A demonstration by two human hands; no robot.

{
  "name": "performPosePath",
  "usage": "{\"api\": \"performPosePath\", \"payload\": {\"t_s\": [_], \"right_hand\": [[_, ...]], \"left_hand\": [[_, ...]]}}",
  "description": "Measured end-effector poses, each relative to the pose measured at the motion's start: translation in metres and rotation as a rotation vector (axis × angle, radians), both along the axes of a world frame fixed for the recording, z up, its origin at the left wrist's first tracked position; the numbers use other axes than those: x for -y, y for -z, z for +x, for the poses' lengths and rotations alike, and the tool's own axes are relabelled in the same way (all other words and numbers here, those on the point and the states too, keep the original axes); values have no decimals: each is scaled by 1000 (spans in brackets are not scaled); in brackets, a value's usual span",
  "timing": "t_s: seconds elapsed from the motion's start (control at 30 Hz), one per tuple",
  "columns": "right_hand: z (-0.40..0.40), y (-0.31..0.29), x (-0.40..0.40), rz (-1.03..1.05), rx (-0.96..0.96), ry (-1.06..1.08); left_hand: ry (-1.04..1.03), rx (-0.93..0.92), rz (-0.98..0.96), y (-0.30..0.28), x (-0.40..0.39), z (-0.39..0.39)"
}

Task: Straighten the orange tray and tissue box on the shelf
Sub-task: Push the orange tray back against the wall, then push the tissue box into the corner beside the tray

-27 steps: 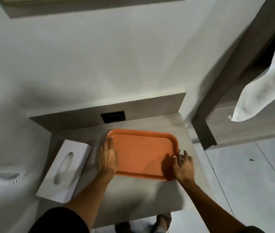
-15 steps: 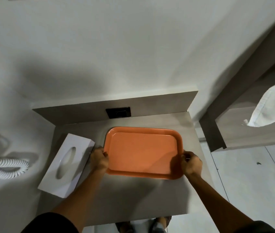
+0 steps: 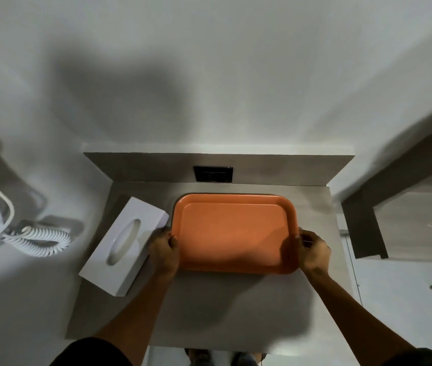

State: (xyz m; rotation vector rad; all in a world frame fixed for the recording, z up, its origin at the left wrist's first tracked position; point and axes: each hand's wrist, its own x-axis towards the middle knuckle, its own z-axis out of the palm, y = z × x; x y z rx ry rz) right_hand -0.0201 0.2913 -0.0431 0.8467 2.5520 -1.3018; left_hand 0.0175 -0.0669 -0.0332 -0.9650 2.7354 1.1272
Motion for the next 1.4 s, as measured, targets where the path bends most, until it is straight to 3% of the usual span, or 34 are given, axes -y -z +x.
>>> {"api": "performPosePath", "payload": {"t_s": [0.13, 0.23, 0.33, 0.4, 0.63, 1.2, 1.4], "right_hand": [[31, 11, 9, 203, -173, -156], [68, 27, 19, 374, -309, -560], [104, 51, 24, 410, -388, -954], [124, 66, 26, 495, -381, -1047], [131, 71, 38, 636, -333, -1013], [93, 59, 58, 623, -200, -952], [90, 50, 84, 557, -319, -999]], "left_hand": [[194, -96, -197, 11, -10, 25], [561, -208, -340, 34, -15, 57], [805, -134, -356, 58, -19, 89], [883, -77, -381, 68, -21, 104], [977, -89, -521, 73, -15, 98], [1067, -114, -575, 65, 3, 47], [909, -137, -558, 45, 15, 46]]}}
